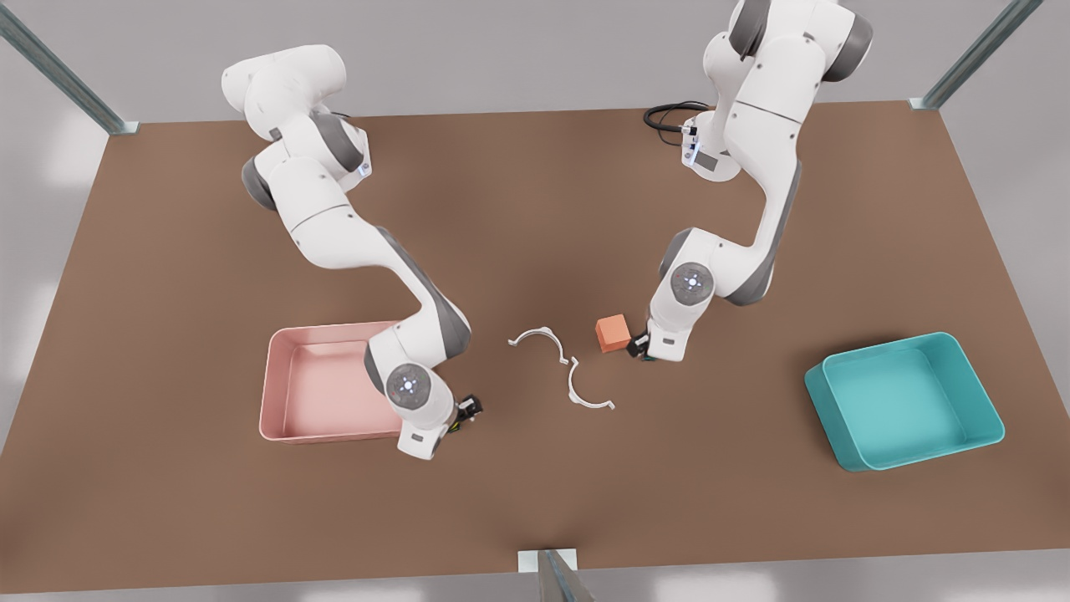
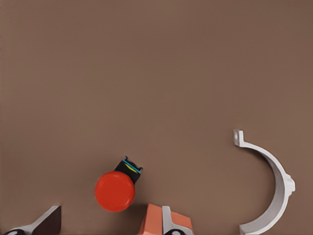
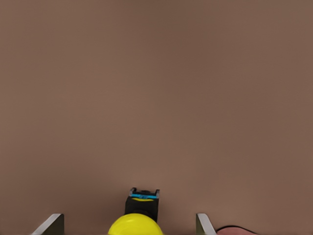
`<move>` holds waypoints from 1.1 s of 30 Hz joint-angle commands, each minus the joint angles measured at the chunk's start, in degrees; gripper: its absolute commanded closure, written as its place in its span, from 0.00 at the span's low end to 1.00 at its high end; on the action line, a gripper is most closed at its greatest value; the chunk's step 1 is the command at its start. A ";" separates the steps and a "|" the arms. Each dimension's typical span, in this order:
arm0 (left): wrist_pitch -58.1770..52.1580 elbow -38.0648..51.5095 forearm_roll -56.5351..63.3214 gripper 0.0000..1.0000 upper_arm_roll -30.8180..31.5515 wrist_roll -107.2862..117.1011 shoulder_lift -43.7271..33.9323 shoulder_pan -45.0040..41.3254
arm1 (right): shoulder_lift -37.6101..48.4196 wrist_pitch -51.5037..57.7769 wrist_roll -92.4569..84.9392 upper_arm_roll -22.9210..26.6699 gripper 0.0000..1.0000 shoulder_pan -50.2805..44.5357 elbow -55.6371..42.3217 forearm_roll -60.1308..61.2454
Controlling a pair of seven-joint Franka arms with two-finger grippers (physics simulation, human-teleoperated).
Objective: Place the red button in the blue storage box with the left arm, and place the yellow button in the pink storage box with the right arm
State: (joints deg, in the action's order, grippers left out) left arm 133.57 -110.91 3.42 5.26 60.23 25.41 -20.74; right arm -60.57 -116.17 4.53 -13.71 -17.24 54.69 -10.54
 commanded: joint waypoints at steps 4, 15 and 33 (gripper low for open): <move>3.36 -0.80 0.63 0.00 -0.07 19.48 1.57 0.00 | -0.08 0.24 0.83 0.00 0.00 0.27 2.18 0.35; 5.29 -0.88 0.62 0.23 -0.07 20.54 5.35 0.00 | -2.98 -4.15 -0.05 1.31 0.00 -0.26 1.65 -0.18; 4.51 0.17 1.77 0.57 -1.22 19.57 2.19 0.35 | -2.89 -4.15 0.57 0.96 0.49 -0.26 2.09 0.00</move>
State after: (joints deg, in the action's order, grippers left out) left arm 138.28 -110.72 5.18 4.08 77.08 27.94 -20.39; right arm -63.55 -120.32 4.73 -12.78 -17.49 56.81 -10.47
